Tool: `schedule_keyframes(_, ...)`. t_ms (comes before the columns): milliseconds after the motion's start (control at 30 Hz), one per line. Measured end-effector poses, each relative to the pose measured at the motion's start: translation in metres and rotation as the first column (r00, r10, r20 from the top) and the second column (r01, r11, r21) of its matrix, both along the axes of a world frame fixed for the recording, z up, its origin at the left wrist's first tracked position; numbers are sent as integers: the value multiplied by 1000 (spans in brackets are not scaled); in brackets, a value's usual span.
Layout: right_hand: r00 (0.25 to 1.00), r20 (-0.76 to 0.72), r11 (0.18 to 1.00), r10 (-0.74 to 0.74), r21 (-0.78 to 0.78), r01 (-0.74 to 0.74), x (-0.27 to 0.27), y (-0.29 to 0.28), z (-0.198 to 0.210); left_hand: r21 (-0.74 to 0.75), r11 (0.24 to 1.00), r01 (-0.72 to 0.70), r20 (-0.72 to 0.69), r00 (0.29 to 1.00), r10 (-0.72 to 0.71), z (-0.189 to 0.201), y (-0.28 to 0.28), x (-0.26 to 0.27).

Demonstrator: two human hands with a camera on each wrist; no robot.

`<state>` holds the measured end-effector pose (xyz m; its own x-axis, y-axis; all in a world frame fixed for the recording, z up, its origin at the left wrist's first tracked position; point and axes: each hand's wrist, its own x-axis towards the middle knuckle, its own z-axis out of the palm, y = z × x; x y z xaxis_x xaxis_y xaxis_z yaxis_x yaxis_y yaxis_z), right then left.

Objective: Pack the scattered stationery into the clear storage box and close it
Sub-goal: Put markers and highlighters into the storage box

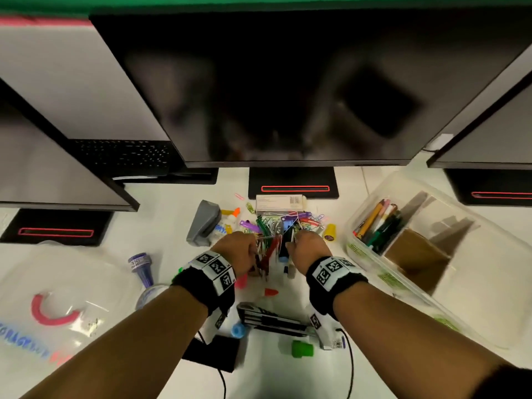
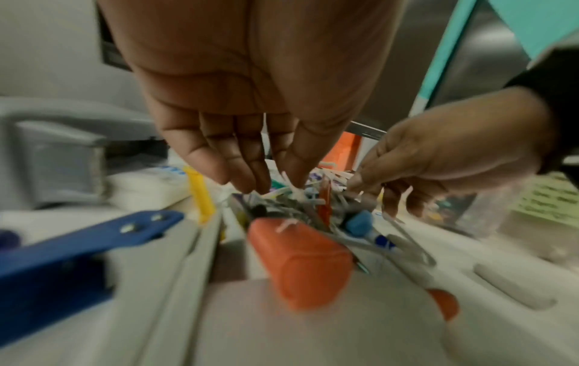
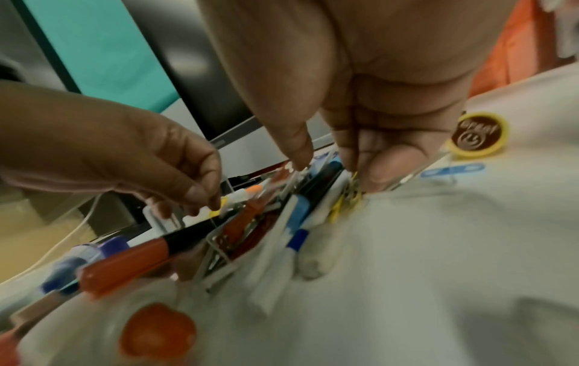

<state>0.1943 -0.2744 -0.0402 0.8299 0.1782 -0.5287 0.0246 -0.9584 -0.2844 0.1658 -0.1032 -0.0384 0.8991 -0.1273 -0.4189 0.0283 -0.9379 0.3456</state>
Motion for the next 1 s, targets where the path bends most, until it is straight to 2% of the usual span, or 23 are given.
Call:
schedule_keyframes(133,989,1,989,-145,20,145,11,19,-8,-6,996,-91,-14,996,91,-10,27,-1)
schedule_keyframes(233,964,-56,966,-259,9,259,9,18,-14,-50,989,-137,-39,990,135,-15,39,-2)
schedule_keyframes(333,957,-57,959,-284,-27,283,7,3,-16,-96,981,-166,-16,986,165,-15,42,-3)
schedule_keyframes(433,941,-95,945,-324,16,326,8,-10,-13,-115,973,-198,-5,980,199,-11,42,-5)
schedule_keyframes(567,908,-101,903,-407,104,416,7,-15,-6,-129,976,-177,151,969,195,-3,27,-3)
schedule_keyframes(633,888,-147,878,-436,145,456,4,-16,-4,-134,983,-124,201,968,150,0,8,0)
schedule_keyframes(767,781,-340,746,-523,261,613,-5,-18,2,94,994,55,54,997,-60,-3,-34,1)
schedule_keyframes(800,782,-349,734,-515,292,614,-6,-16,4,142,988,59,36,997,-65,-4,-40,0)
schedule_keyframes(833,816,-323,758,-480,316,571,-7,-13,5,157,987,29,35,999,-35,-7,-42,1)
schedule_keyframes(900,928,-178,885,-328,285,368,-8,-5,5,128,981,-142,50,989,137,-9,-37,6)
schedule_keyframes(933,960,-113,927,-256,253,277,-9,0,5,129,968,-215,64,976,208,-10,-30,9)
schedule_keyframes(1000,990,-48,970,-134,197,141,-12,12,1,180,946,-270,67,963,262,-13,-14,16)
